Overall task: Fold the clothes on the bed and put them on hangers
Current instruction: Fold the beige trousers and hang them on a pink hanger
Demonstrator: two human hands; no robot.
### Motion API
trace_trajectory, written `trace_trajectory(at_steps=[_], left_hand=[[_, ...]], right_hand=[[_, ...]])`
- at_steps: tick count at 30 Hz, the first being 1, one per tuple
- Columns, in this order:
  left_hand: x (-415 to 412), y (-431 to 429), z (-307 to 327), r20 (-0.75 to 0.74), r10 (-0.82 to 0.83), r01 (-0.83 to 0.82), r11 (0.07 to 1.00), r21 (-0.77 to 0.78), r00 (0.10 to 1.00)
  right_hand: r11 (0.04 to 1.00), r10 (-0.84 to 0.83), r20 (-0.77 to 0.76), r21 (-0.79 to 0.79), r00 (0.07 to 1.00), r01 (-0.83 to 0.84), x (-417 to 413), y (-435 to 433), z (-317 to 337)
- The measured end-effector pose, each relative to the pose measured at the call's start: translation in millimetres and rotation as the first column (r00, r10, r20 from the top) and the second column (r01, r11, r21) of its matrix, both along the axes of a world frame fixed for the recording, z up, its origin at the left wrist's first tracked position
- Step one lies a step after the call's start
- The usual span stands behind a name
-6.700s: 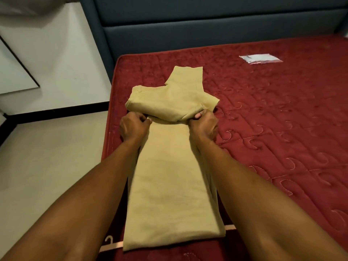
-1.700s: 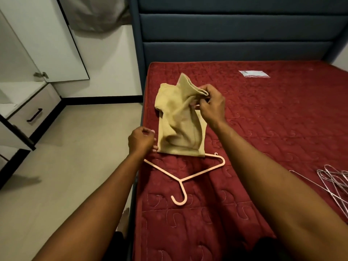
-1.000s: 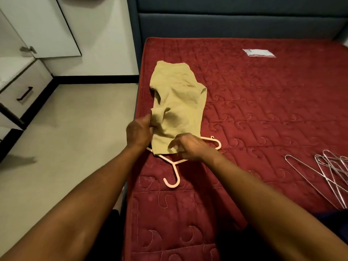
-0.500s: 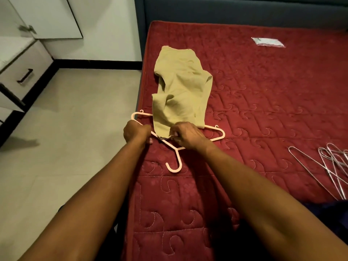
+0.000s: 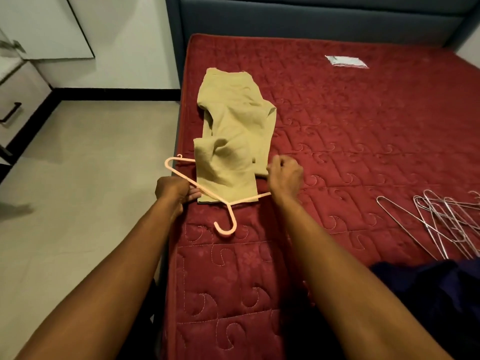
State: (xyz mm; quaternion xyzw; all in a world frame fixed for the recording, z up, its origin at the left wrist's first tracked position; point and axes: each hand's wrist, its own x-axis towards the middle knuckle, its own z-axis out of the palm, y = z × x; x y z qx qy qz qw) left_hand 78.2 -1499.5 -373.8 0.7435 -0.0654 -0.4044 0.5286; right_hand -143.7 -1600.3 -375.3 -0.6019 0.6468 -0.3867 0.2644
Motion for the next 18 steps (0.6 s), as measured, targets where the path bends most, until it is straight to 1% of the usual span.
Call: trace_trajectory(at_steps=[1, 2, 3, 4, 5, 6, 7, 8, 9, 10, 12, 13, 14, 15, 16, 17, 18], left_hand=[[-3.5, 1.9, -2.9, 0.050, -0.016, 0.015, 1.000, 0.018, 0.999], [-7.2, 3.7, -5.0, 0.115, -0.033, 0.030, 0.999, 0.027, 0.993], [-10.7, 5.5, -5.0, 0.199, -0.053, 0.046, 0.998, 0.044, 0.979], [-12.6, 6.5, -6.2, 0.291, -0.083, 0.065, 0.995, 0.071, 0.953], [-14.6, 8.0, -5.5, 0.366, -0.124, 0.089, 0.990, 0.111, 0.922], [-17.0, 9.1, -5.2, 0.417, -0.165, 0.114, 0.983, 0.144, 0.894], [-19.8, 10.3, -3.4, 0.443, -0.206, 0.143, 0.975, 0.170, 0.872], [-23.2, 11.1, -1.5, 0.461, -0.237, 0.171, 0.969, 0.181, 0.855], [-25.9, 11.5, 0.1, 0.484, -0.267, 0.197, 0.961, 0.192, 0.834], [-28.8, 11.3, 1.5, 0.519, -0.299, 0.225, 0.953, 0.202, 0.801], [-36.2, 12.6, 5.6, 0.577, -0.333, 0.253, 0.943, 0.216, 0.746], [-39.2, 13.9, 8.5, 0.588, -0.331, 0.251, 0.943, 0.217, 0.738], [-39.3, 14.7, 8.4, 0.582, -0.339, 0.247, 0.940, 0.233, 0.740], [-36.7, 15.1, 7.6, 0.564, -0.367, 0.251, 0.928, 0.276, 0.740], [-31.2, 16.3, 8.5, 0.525, -0.420, 0.269, 0.901, 0.341, 0.740], [-23.8, 18.9, 11.0, 0.451, -0.498, 0.326, 0.853, 0.407, 0.741], [-17.0, 24.4, 14.3, 0.348, -0.586, 0.418, 0.789, 0.450, 0.732]], right_hand=[[0.992, -0.088, -0.032, 0.086, 0.996, 0.091, -11.7, 8.0, -11.0], [0.970, -0.131, -0.079, 0.196, 0.988, 0.145, -22.1, 15.6, -23.2], [0.943, -0.116, -0.130, 0.298, 0.985, 0.150, -29.2, 22.6, -32.4], [0.928, -0.063, -0.156, 0.355, 0.986, 0.116, -32.9, 25.8, -37.6], [0.925, 0.002, -0.135, 0.376, 0.991, 0.050, -31.8, 26.8, -38.8], [0.922, 0.047, -0.061, 0.386, 0.997, -0.020, -27.0, 25.6, -38.7], [0.911, 0.070, 0.084, 0.400, 0.994, -0.098, -19.5, 25.3, -36.4], [0.894, 0.073, 0.223, 0.417, 0.972, -0.163, -11.5, 26.2, -34.1], [0.882, 0.070, 0.302, 0.426, 0.951, -0.200, -4.0, 26.2, -32.9], [0.880, 0.077, 0.298, 0.429, 0.952, -0.205, 2.7, 24.8, -33.9], [0.888, 0.128, 0.139, 0.424, 0.982, -0.176, 10.3, 23.2, -35.6], [0.891, 0.166, 0.045, 0.421, 0.985, -0.169, 10.3, 22.8, -36.3], [0.875, 0.217, -0.009, 0.446, 0.976, -0.190, 9.3, 24.8, -34.1], [0.836, 0.274, -0.014, 0.497, 0.962, -0.231, 7.6, 26.9, -30.5], [0.777, 0.341, 0.007, 0.560, 0.940, -0.286, 3.7, 28.4, -26.4], [0.688, 0.412, 0.051, 0.637, 0.910, -0.348, -2.1, 31.4, -19.8], [0.572, 0.486, 0.091, 0.719, 0.869, -0.395, -8.6, 36.0, -12.5]])
